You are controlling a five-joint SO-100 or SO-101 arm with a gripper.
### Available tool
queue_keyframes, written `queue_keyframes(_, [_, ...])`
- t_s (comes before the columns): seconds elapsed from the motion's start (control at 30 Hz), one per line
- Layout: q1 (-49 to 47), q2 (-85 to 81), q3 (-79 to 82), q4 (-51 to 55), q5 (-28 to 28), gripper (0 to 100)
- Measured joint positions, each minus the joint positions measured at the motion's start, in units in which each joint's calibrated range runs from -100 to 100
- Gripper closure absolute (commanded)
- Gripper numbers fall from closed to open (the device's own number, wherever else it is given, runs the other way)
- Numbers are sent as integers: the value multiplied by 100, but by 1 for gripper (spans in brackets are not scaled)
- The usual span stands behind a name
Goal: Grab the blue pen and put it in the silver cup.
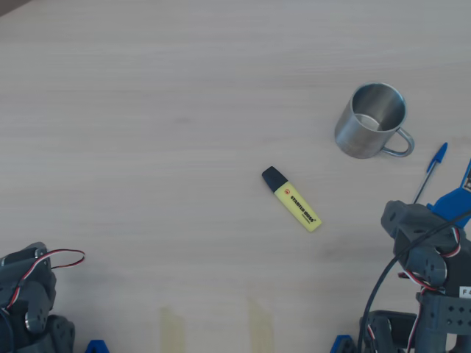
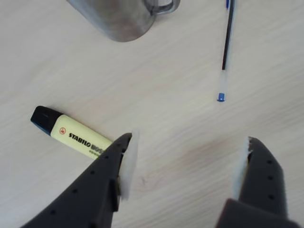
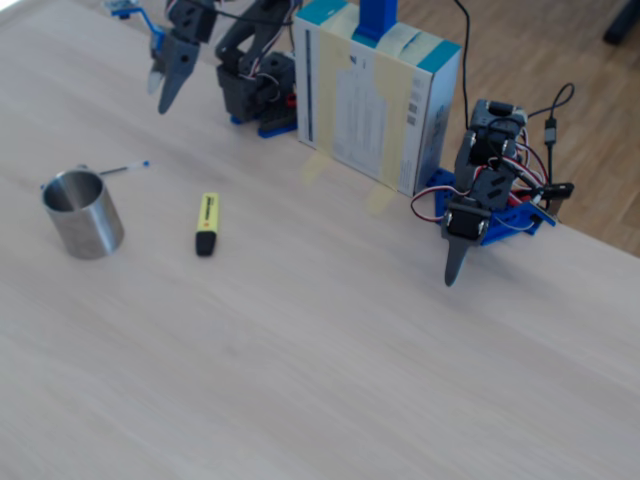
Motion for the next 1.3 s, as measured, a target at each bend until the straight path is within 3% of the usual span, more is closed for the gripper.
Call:
queue_keyframes(0.5, [945,742,-18,-1194,215,68])
queue_keyframes(1.3, [1012,3243,-370,-3018,261,68])
